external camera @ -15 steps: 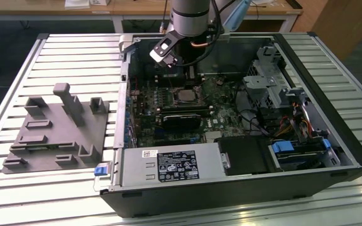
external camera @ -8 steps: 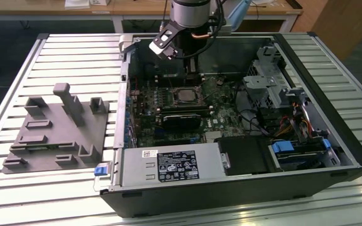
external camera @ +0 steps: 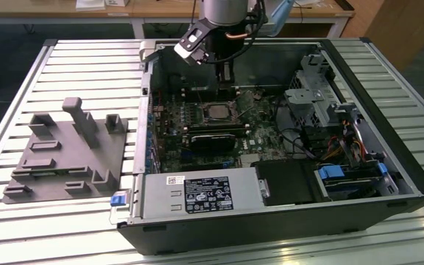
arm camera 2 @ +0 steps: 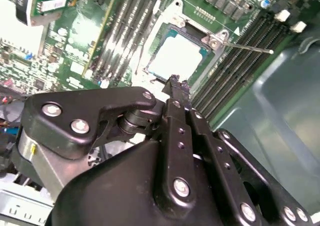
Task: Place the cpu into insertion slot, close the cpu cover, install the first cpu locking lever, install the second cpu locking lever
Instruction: 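Close the cpu cover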
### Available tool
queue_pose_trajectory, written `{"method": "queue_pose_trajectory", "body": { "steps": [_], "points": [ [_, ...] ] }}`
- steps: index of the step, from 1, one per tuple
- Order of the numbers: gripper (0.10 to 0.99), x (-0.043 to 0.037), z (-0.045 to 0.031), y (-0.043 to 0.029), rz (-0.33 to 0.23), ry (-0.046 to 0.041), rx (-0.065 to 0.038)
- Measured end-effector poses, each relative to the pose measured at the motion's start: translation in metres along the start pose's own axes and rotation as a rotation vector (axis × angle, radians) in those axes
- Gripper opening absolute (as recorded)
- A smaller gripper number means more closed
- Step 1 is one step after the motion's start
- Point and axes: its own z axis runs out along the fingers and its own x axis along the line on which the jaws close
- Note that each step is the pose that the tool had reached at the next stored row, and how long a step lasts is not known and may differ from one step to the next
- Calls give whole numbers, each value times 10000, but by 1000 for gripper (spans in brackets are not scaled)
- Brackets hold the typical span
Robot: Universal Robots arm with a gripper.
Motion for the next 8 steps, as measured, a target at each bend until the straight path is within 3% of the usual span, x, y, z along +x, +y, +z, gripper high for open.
{"method": "queue_pose_trajectory", "body": {
  "steps": [4, 8],
  "points": [
    [106, -96, 3, 7, 2, 7, 0],
    [106, -103, 10, 109, 2, 49, 86]
  ]
}}
